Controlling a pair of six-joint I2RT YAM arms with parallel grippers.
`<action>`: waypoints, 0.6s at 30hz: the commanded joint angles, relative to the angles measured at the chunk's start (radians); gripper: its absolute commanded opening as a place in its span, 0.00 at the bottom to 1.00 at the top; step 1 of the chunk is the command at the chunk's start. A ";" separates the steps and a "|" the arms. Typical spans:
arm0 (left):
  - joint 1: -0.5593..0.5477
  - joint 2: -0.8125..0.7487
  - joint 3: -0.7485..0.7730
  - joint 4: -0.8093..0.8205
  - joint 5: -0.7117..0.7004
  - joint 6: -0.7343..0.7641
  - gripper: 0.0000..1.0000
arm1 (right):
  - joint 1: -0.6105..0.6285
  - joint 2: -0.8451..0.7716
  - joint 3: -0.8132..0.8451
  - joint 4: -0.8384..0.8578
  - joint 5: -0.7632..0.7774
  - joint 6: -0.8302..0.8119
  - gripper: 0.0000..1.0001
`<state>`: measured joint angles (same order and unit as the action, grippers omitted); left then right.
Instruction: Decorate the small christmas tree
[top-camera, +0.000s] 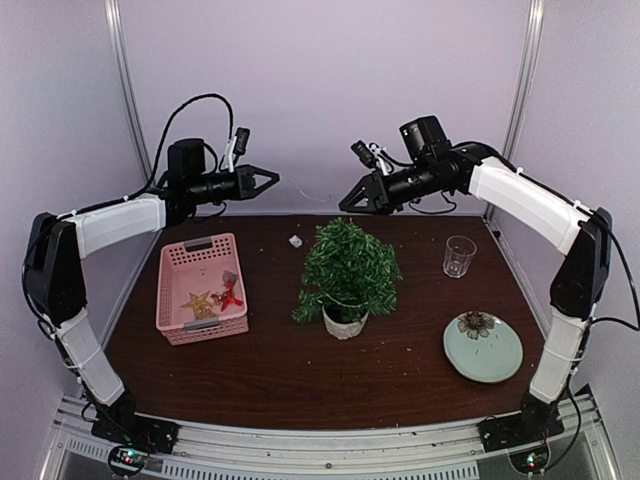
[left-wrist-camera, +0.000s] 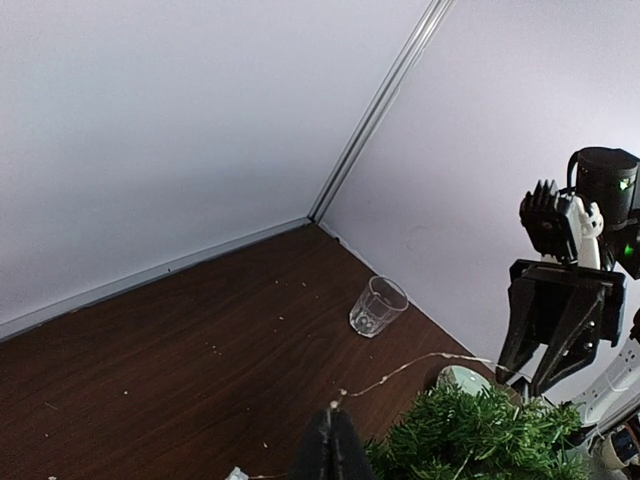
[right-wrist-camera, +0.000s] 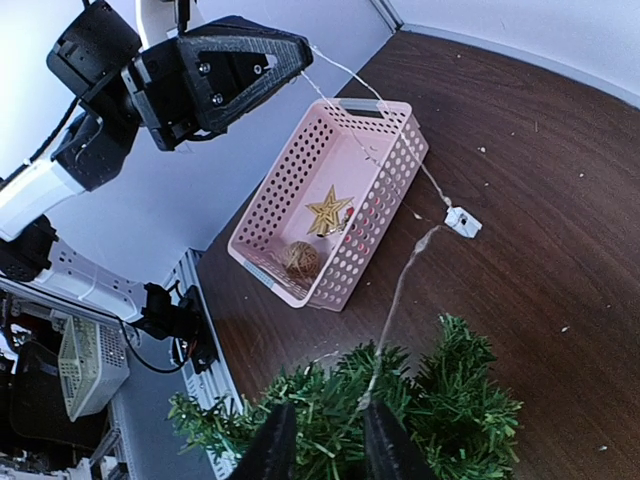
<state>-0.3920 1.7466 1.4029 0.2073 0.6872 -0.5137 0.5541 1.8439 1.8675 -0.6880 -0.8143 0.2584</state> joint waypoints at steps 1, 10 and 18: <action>-0.008 0.011 0.028 0.019 -0.003 0.018 0.00 | 0.004 -0.024 0.016 0.011 -0.035 0.011 0.16; -0.010 -0.009 0.019 -0.008 0.002 0.042 0.00 | -0.047 -0.073 -0.003 -0.011 0.076 -0.038 0.00; -0.012 -0.013 0.002 -0.022 0.015 0.056 0.00 | -0.079 -0.084 -0.029 -0.061 0.183 -0.105 0.00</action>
<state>-0.3946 1.7466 1.4029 0.1810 0.6888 -0.4854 0.4828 1.7855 1.8557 -0.7132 -0.7155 0.2035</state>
